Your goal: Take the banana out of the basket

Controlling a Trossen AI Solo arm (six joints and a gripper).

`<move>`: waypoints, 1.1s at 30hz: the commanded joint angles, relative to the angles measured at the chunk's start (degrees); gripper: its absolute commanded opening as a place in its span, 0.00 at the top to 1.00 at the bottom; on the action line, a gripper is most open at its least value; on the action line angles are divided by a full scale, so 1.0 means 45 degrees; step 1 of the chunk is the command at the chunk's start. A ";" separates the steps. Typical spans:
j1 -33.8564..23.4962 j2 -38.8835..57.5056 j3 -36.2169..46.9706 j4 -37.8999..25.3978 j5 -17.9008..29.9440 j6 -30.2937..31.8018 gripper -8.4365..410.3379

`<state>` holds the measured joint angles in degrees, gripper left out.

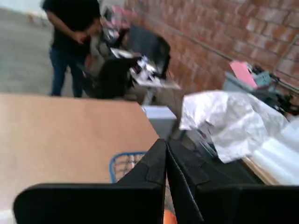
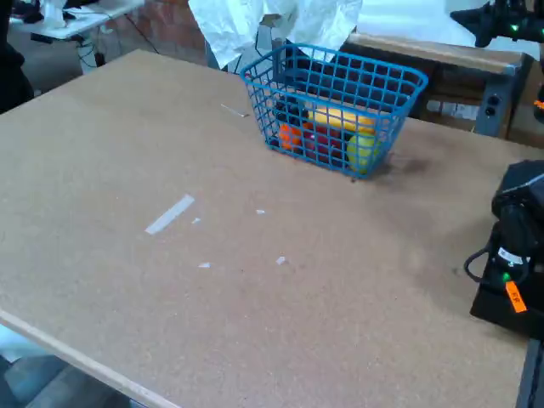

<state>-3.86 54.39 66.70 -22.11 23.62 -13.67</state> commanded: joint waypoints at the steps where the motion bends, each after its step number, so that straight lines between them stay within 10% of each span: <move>1: -0.1321 0.1399 0.0879 -0.0573 0.0053 -0.0019 0.98; 10: -0.5017 0.3419 0.1185 -0.0690 -0.4444 0.1035 0.98; 33: -0.6999 0.8466 0.1588 -0.0457 -0.4265 -0.1370 0.98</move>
<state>-34.09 89.67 72.71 -24.67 4.19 -19.64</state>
